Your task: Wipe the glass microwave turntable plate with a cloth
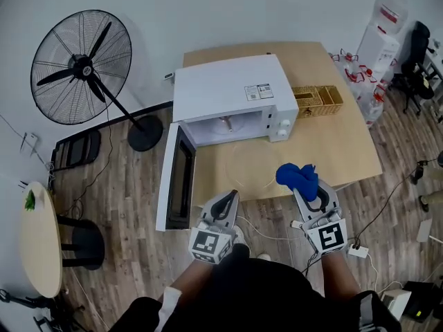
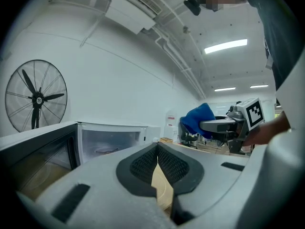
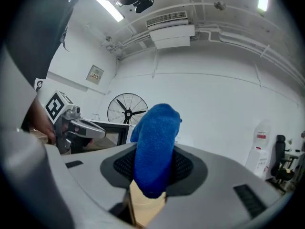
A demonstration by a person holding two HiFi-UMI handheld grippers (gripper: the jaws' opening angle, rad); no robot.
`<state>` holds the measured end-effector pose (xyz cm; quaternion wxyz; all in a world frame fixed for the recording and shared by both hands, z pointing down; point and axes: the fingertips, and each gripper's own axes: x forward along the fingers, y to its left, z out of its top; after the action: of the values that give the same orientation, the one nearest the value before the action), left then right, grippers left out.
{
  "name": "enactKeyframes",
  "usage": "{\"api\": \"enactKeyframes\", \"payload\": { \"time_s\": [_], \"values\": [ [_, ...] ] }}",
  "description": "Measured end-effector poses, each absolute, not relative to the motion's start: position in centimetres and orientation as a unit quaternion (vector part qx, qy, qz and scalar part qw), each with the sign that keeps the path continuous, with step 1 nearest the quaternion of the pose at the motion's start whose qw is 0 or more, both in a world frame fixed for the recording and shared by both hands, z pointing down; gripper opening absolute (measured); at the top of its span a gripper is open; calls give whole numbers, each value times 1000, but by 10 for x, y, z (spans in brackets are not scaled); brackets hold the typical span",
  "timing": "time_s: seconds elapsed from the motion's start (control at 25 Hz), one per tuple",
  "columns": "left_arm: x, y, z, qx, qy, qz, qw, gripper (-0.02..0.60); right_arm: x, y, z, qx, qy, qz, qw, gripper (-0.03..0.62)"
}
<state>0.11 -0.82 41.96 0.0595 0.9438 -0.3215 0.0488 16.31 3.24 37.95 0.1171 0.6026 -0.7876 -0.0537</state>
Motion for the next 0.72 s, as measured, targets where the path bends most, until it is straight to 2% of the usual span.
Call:
{"api": "enactKeyframes", "payload": {
  "time_s": [0.24,0.72],
  "values": [
    [3,-62,416,947,-315,38,57,6,157,-24,377,604,-787,-55,118,140],
    [-11,-107,429,938,-334,32,87,6,123,-83,405,559,-810,-55,167,140]
  ]
}}
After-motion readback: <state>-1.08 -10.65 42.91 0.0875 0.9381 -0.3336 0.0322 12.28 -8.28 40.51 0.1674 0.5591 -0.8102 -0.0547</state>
